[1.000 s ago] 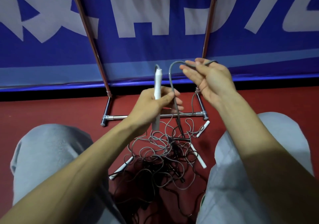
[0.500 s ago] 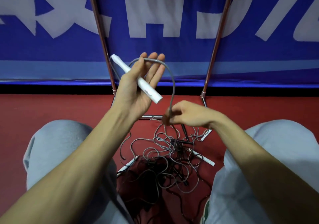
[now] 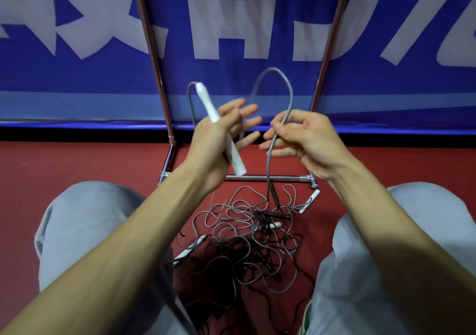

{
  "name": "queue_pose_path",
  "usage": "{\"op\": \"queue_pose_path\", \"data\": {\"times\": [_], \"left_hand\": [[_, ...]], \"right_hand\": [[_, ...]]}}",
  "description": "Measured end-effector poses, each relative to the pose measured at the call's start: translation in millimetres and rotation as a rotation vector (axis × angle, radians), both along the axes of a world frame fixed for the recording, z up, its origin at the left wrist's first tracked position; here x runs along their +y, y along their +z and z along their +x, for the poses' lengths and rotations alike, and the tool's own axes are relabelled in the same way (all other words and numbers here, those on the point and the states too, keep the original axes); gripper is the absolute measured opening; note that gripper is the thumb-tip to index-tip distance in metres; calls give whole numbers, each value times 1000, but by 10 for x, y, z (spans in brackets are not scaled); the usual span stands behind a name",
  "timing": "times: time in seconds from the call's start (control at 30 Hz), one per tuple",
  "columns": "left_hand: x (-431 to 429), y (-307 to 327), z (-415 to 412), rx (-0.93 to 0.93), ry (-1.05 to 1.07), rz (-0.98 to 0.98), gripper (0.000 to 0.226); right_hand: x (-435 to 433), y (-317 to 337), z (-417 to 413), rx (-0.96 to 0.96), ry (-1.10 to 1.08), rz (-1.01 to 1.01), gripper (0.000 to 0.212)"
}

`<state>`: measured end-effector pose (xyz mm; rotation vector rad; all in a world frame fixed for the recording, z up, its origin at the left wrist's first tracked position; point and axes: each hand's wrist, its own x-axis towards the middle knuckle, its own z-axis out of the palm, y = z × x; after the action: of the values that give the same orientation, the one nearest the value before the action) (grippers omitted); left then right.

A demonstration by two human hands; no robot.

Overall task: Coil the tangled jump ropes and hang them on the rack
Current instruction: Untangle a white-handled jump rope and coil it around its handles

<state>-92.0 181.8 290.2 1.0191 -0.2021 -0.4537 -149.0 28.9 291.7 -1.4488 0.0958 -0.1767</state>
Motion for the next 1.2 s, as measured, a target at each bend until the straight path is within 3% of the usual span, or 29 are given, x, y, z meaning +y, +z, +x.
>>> {"op": "queue_pose_path", "data": {"times": [0.17,0.27,0.47,0.63,0.73,0.8,0.9,1.07,1.2], "left_hand": [[-154,-209,-101,-225,-185,463,21],[-189,-300,-171,-314,-371,610,21],[-188,-332,-195,-409,-516,616,17],[-217,-327,-221,-431,-233,478,14],[-235,-263,-200,-380,37,302,17],[-210,-192,-178,-342,101,175,15],[-150,-84,-171,-254,97,19,11],[-48,47,-101,-100,74,-187,10],[60,108,-10,35,53,-402,11]], "right_hand": [[-107,135,-43,-145,-133,302,11],[-171,137,-30,-194,-189,456,10],[-282,93,30,-223,-289,602,9],[-366,44,71,-185,-393,680,6],[-317,18,82,-97,-348,562,11],[-260,-10,87,-43,-290,436,12],[-159,-52,88,44,-204,176,14],[9,-143,64,122,179,-285,46],[62,-297,79,201,428,-668,30]]}}
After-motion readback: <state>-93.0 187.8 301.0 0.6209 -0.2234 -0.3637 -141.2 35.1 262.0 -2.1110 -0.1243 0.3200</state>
